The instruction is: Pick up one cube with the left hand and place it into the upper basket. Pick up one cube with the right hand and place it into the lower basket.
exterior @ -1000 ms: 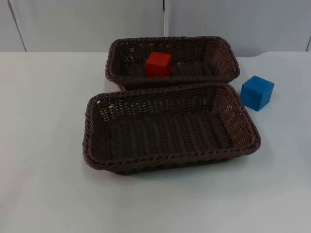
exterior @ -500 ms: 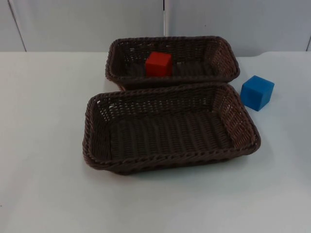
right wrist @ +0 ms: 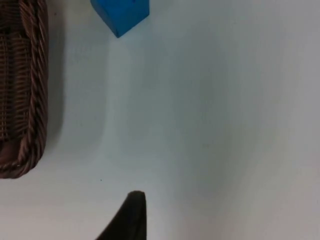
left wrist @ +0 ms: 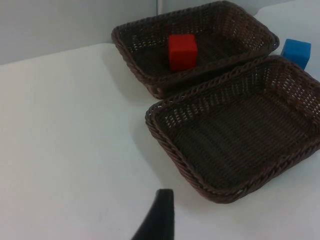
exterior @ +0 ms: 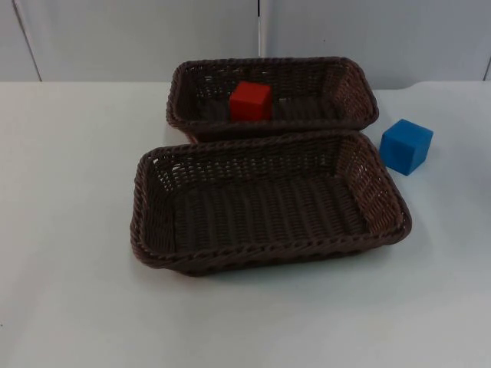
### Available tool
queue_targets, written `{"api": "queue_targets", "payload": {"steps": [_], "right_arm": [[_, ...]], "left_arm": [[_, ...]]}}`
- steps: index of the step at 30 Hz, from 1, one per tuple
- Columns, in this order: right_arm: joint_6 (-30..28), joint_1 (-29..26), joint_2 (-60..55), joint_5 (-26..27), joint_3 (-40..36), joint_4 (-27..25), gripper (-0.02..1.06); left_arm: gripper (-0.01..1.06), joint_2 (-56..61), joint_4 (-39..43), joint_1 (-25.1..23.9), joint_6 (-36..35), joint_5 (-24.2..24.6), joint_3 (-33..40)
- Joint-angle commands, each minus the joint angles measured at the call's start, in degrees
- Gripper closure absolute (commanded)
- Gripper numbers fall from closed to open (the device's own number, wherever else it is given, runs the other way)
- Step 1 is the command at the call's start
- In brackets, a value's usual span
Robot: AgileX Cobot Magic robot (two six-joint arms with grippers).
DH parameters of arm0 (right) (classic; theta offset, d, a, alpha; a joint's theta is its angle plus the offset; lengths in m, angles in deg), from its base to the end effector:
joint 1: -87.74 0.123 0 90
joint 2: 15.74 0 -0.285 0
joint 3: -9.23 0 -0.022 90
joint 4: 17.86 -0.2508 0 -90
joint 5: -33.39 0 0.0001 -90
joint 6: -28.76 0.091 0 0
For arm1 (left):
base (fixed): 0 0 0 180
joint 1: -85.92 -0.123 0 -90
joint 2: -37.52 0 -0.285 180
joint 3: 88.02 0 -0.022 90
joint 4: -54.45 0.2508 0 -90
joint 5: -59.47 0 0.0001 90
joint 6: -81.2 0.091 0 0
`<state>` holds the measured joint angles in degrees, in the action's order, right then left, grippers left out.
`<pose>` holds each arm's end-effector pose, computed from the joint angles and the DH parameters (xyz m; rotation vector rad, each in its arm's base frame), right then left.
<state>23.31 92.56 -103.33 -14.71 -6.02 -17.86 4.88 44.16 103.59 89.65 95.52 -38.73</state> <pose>0.2806 0.0237 0.2939 -0.2358 2.6238 -0.0038 0.0785 -0.0351 0.2918 0.3833 2.0259 -0.2982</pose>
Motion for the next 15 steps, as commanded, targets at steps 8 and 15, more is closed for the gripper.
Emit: {"api": "queue_targets", "payload": {"steps": [8, 15], "right_arm": [[-3.2, -0.1, -12.2, 2.2, 4.7, -0.5, -0.01], [-5.2, -0.1, -20.9, 2.5, 9.1, -1.7, -0.01]], "left_arm": [[0.22, 0.3, 0.1, 0.0, -0.5, -0.3, 0.2], [0.22, 0.3, 0.2, 0.0, -0.5, -0.3, 0.2]]}}
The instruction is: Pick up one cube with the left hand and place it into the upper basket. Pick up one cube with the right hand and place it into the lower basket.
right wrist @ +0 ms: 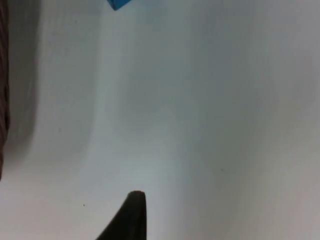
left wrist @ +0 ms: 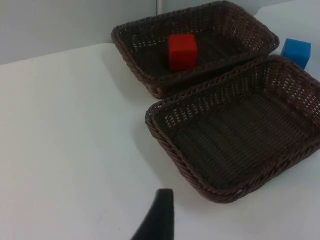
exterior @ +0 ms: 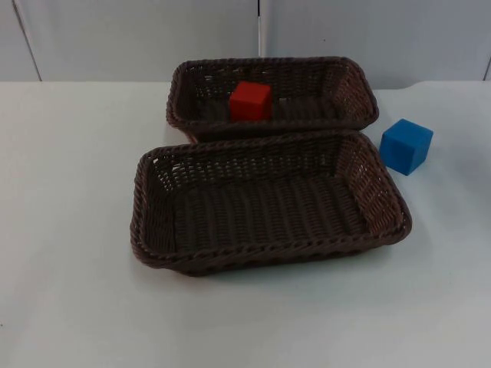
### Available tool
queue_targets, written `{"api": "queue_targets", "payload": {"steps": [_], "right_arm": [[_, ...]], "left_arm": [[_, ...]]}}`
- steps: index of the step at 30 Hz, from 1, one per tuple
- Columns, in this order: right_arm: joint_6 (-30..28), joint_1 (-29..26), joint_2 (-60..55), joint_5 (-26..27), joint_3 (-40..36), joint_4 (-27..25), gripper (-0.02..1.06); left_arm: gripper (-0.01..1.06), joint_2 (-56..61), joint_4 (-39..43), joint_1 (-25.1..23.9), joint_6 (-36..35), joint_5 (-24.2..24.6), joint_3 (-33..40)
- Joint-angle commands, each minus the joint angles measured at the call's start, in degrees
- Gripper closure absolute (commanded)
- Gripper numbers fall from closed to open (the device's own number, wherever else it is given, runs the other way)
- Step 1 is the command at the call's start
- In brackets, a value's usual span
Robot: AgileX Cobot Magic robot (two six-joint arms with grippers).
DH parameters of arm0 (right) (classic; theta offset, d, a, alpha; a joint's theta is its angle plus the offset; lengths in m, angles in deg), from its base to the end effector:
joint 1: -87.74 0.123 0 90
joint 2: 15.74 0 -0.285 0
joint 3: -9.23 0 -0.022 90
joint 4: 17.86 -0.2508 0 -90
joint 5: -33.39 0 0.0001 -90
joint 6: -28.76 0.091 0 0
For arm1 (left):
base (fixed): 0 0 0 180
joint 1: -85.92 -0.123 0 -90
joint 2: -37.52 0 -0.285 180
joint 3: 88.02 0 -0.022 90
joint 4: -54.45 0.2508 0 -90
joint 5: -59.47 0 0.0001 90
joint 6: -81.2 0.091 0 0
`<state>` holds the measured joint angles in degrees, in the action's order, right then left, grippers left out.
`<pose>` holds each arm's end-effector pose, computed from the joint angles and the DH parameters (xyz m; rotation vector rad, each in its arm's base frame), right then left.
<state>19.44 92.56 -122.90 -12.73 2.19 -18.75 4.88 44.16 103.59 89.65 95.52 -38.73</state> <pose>0.3511 0.0306 0.2269 -0.3321 2.7781 -0.0008 0.0785 -0.0351 0.2918 0.3833 2.0259 -0.2982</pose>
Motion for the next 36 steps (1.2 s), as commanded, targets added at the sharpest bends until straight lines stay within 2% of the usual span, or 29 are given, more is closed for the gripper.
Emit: {"api": "queue_targets", "payload": {"steps": [1, 6, 10, 14, 24, 27, 29, 31, 36], "right_arm": [[-2.6, -0.1, -2.5, 0.9, 1.6, -1.3, -0.01], [-5.1, 0.8, -7.4, 1.5, 4.9, -0.9, -0.01], [-10.9, 3.8, -12.1, 3.4, 8.6, -0.9, -0.01], [-14.4, 6.3, -16.1, 4.2, 12.7, -0.9, -0.01], [-17.0, 7.1, -25.0, 3.9, 22.9, -1.0, -0.01], [-18.8, 7.2, -26.8, 3.9, 25.3, -2.4, -0.01], [-22.8, 7.2, -28.5, 4.5, 27.3, -5.9, -0.01], [-23.5, 7.2, -30.2, 6.1, 28.5, -8.0, -0.01], [-24.8, 7.2, -33.3, 9.1, 29.1, -9.1, -0.01]], "left_arm": [[0.22, 0.3, 0.2, 0.0, -0.5, -0.3, 0.2], [0.22, 0.3, 0.4, 0.0, -0.4, -0.4, 0.2], [0.22, 0.3, 0.7, 0.0, -0.4, -0.8, 0.2], [0.22, 0.3, 0.7, 0.0, -0.4, -0.8, 0.2], [0.22, 0.3, 0.8, 0.0, -0.4, -0.8, 0.2], [0.22, 0.3, 0.8, 0.0, -0.4, -0.8, 0.2], [0.22, 0.3, 0.9, 0.0, -0.4, -0.8, 0.2], [0.22, 0.3, 1.5, 0.0, -0.4, -0.8, 0.2], [0.22, 0.3, 1.6, 0.0, -0.4, -0.8, 0.2]]}}
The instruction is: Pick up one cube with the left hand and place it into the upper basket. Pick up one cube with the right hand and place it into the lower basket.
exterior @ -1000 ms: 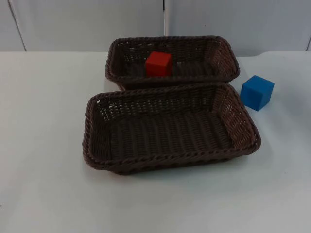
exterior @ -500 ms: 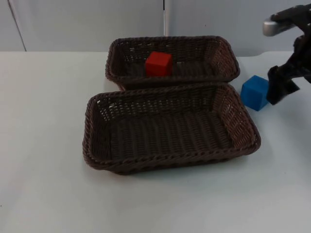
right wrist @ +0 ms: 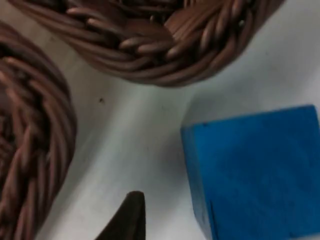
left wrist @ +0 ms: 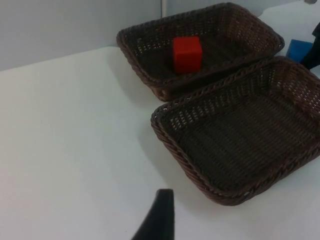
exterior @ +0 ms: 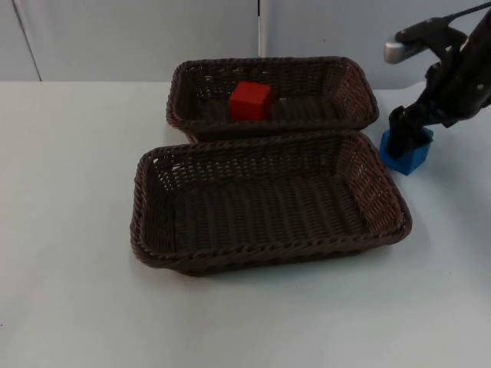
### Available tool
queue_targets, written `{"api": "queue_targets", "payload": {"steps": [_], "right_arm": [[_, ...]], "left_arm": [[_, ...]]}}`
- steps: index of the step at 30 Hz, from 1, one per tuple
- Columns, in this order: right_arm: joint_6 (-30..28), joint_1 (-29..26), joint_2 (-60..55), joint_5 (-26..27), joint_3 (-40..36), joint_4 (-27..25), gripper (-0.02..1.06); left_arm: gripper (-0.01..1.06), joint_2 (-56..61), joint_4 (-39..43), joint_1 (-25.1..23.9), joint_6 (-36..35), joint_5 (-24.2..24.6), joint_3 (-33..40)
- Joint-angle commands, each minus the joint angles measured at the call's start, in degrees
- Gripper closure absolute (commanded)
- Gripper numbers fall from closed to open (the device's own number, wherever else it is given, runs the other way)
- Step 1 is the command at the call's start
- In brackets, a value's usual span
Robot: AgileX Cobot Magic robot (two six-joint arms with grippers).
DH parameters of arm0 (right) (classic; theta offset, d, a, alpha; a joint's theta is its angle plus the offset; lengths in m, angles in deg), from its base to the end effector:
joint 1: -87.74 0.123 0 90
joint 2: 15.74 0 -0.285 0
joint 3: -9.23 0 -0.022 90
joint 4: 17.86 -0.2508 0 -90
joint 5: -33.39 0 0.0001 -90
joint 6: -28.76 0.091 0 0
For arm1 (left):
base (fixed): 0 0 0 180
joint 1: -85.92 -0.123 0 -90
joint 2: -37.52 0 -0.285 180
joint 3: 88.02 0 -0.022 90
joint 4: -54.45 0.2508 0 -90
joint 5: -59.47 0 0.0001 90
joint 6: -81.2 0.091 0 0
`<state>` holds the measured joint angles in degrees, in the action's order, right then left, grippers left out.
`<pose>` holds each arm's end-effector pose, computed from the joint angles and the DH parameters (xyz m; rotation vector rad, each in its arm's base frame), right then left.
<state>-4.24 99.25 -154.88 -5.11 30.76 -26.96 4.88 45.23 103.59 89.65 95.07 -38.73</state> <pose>0.4735 0.1056 0.1301 -0.8950 2.5573 0.0600 0.0792 -0.0341 0.2922 0.3897 2.0170 -0.2775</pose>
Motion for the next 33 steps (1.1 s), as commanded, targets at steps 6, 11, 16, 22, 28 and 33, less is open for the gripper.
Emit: {"api": "queue_targets", "payload": {"steps": [6, 11, 16, 22, 28, 33], "right_arm": [[-1.4, 0.5, -3.6, 4.0, 1.0, -5.1, -0.01], [-1.4, 0.5, -3.7, 6.1, 1.0, -5.6, -0.01], [-1.4, 0.5, -3.7, 6.1, 1.0, -5.6, -0.01], [-1.0, 0.5, -3.7, 6.0, 1.0, -5.6, 0.15], [-0.8, 0.5, -3.0, 0.7, 1.0, -3.1, 0.87], [0.5, 0.1, -0.1, -6.3, 1.0, 0.6, 1.04]], "left_arm": [[0.22, 0.3, 1.1, 0.0, -0.4, -0.3, 0.2], [0.22, 0.3, 1.1, 0.0, -0.4, -0.3, 0.2], [0.22, 0.3, 1.1, 0.0, -0.4, -0.3, 0.2], [0.22, 0.3, 1.1, 0.0, -0.4, -0.3, 0.2], [0.22, 0.3, 1.2, 0.0, -0.4, -0.4, 0.2], [0.22, 0.3, 1.2, 0.0, -0.4, -0.4, 0.2]]}}
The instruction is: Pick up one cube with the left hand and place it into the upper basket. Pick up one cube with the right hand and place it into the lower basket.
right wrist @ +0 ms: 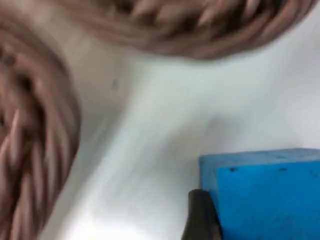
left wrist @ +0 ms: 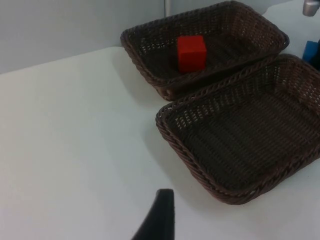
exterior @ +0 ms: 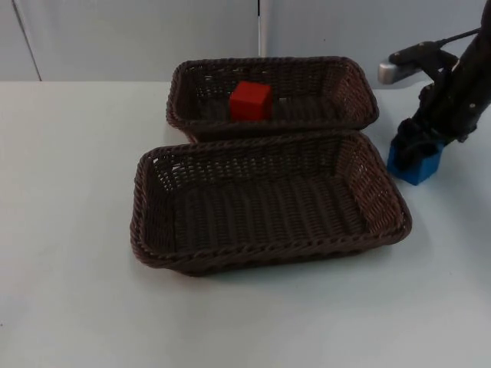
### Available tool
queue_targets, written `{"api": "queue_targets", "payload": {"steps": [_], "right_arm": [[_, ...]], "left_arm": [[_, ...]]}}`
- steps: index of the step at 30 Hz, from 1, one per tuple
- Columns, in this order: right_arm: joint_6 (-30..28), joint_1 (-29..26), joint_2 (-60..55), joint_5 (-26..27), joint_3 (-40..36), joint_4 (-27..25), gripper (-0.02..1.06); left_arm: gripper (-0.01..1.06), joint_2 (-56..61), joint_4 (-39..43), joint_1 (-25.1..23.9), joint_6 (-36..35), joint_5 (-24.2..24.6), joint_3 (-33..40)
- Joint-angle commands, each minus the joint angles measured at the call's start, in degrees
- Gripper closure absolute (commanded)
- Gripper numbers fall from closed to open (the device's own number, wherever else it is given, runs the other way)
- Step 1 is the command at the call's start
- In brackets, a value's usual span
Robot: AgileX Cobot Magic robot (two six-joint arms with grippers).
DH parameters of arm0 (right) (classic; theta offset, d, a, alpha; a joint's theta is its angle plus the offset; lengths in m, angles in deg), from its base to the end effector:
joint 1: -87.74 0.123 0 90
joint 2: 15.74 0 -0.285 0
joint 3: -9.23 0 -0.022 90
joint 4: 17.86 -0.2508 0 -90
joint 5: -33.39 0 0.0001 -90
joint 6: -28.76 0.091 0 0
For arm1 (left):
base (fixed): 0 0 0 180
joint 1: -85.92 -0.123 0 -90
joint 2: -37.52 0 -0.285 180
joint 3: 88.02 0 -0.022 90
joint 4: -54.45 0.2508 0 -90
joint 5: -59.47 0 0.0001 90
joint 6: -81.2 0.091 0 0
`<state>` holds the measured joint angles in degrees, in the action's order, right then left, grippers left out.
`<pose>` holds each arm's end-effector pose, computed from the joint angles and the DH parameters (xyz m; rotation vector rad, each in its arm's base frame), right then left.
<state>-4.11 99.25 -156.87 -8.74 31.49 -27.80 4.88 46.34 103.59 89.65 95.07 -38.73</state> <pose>0.4703 0.1065 0.1148 -0.9108 2.6367 0.1028 0.0795 -0.0332 0.2921 0.3988 2.0154 -0.2561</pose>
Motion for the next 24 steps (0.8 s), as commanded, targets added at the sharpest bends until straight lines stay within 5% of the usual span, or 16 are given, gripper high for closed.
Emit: {"api": "queue_targets", "payload": {"steps": [1, 6, 14, 24], "right_arm": [[1.5, 0.1, 2.6, -4.1, 0.3, 3.2, 1.04], [5.0, 0.1, 7.0, -10.2, 0.3, 8.6, 1.04], [7.9, 0.1, 14.2, -15.8, 0.3, 8.4, 1.04], [7.9, 0.2, 24.5, -19.6, -0.1, 0.5, 1.05]], "left_arm": [[0.22, 0.3, 0.1, 0.0, -0.4, -0.4, 0.2], [0.22, 0.3, 0.1, 0.0, -0.4, -0.4, 0.2], [0.22, 0.3, 0.0, 0.0, -0.4, -0.4, 0.2], [0.22, 0.3, -0.3, 0.0, -0.4, -0.4, 0.2]]}}
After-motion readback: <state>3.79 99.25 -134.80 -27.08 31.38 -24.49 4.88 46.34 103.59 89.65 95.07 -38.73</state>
